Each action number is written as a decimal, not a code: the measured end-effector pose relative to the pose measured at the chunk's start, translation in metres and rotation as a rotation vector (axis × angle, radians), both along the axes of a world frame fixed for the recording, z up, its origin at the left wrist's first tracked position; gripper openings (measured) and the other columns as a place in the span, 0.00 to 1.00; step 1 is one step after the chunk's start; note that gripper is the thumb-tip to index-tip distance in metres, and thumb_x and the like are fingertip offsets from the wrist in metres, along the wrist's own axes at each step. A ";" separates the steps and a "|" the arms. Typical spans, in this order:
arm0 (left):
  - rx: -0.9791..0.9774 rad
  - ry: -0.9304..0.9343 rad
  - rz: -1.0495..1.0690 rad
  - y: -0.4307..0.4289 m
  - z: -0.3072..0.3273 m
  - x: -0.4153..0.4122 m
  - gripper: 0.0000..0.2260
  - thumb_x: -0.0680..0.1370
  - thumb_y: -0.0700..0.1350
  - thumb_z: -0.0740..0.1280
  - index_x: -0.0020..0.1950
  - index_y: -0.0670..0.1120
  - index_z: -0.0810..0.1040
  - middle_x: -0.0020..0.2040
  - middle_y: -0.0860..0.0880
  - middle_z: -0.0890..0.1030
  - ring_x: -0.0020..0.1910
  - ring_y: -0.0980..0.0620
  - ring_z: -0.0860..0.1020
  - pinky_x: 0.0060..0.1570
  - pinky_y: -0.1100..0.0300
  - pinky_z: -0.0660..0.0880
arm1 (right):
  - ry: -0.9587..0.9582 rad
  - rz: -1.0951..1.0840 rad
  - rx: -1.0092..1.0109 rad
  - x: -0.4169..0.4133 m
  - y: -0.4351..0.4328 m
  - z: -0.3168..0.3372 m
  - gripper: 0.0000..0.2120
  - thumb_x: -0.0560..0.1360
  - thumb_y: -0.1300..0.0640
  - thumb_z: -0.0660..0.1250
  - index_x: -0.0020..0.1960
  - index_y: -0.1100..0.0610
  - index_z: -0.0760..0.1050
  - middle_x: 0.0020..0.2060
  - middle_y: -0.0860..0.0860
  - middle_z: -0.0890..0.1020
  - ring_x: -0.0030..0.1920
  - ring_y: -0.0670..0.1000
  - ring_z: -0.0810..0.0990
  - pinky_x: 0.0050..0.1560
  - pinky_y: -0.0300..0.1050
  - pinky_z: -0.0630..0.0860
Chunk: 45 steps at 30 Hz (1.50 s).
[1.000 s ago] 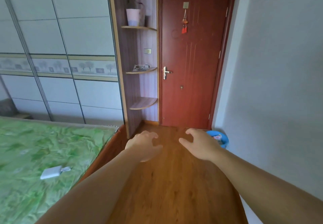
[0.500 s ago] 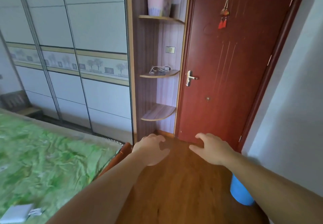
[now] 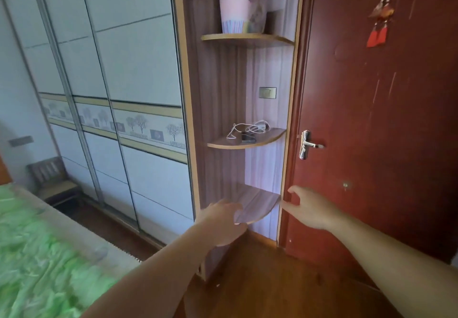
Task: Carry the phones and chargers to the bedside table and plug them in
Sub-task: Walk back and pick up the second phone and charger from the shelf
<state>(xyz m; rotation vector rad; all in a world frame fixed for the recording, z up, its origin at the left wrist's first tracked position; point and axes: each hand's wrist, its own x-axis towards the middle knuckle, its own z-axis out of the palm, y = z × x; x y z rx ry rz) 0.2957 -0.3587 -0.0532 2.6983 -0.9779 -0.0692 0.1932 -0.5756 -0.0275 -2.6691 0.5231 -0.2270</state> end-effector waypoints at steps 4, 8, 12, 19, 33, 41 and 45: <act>-0.033 -0.009 0.027 -0.063 0.020 0.084 0.22 0.73 0.59 0.62 0.66 0.57 0.73 0.63 0.53 0.77 0.58 0.48 0.76 0.49 0.54 0.75 | -0.078 0.029 -0.046 0.091 -0.057 0.023 0.29 0.75 0.38 0.61 0.70 0.53 0.66 0.69 0.54 0.72 0.66 0.54 0.72 0.59 0.47 0.69; -0.034 0.027 0.060 -0.127 0.016 0.177 0.19 0.74 0.55 0.61 0.65 0.55 0.74 0.62 0.51 0.77 0.57 0.46 0.76 0.54 0.49 0.77 | -0.093 0.053 -0.128 0.183 -0.108 0.014 0.30 0.74 0.37 0.62 0.71 0.52 0.66 0.67 0.54 0.73 0.64 0.55 0.73 0.60 0.48 0.71; -0.119 0.047 0.100 -0.192 -0.005 0.285 0.21 0.75 0.57 0.64 0.68 0.57 0.72 0.67 0.53 0.75 0.61 0.47 0.76 0.57 0.54 0.73 | -0.088 0.054 -0.187 0.293 -0.166 -0.004 0.31 0.73 0.36 0.61 0.71 0.51 0.66 0.68 0.53 0.72 0.65 0.55 0.73 0.59 0.48 0.70; -0.225 0.065 0.139 -0.300 0.008 0.451 0.18 0.74 0.54 0.64 0.63 0.53 0.75 0.58 0.49 0.80 0.57 0.44 0.78 0.51 0.54 0.74 | -0.047 0.072 -0.189 0.453 -0.255 -0.022 0.26 0.73 0.38 0.63 0.66 0.52 0.71 0.62 0.53 0.77 0.61 0.56 0.76 0.58 0.53 0.73; -0.025 0.229 0.465 -0.426 -0.013 0.588 0.53 0.60 0.64 0.76 0.76 0.44 0.56 0.72 0.40 0.66 0.71 0.37 0.62 0.63 0.44 0.68 | 0.073 0.329 -0.352 0.651 -0.402 -0.007 0.40 0.66 0.48 0.71 0.74 0.47 0.58 0.75 0.51 0.58 0.71 0.58 0.64 0.63 0.52 0.70; 0.049 0.332 0.550 -0.433 -0.006 0.604 0.52 0.52 0.66 0.73 0.74 0.53 0.62 0.69 0.43 0.65 0.67 0.40 0.65 0.55 0.50 0.70 | 0.171 0.600 -0.322 0.729 -0.437 -0.027 0.22 0.70 0.51 0.67 0.62 0.55 0.72 0.64 0.57 0.73 0.64 0.57 0.72 0.59 0.46 0.70; 0.078 0.315 0.588 -0.433 -0.007 0.603 0.47 0.57 0.66 0.73 0.73 0.52 0.64 0.67 0.43 0.66 0.65 0.41 0.66 0.58 0.48 0.73 | 0.015 0.626 -0.403 0.738 -0.433 -0.043 0.12 0.76 0.52 0.62 0.55 0.59 0.73 0.55 0.57 0.79 0.56 0.60 0.77 0.52 0.50 0.73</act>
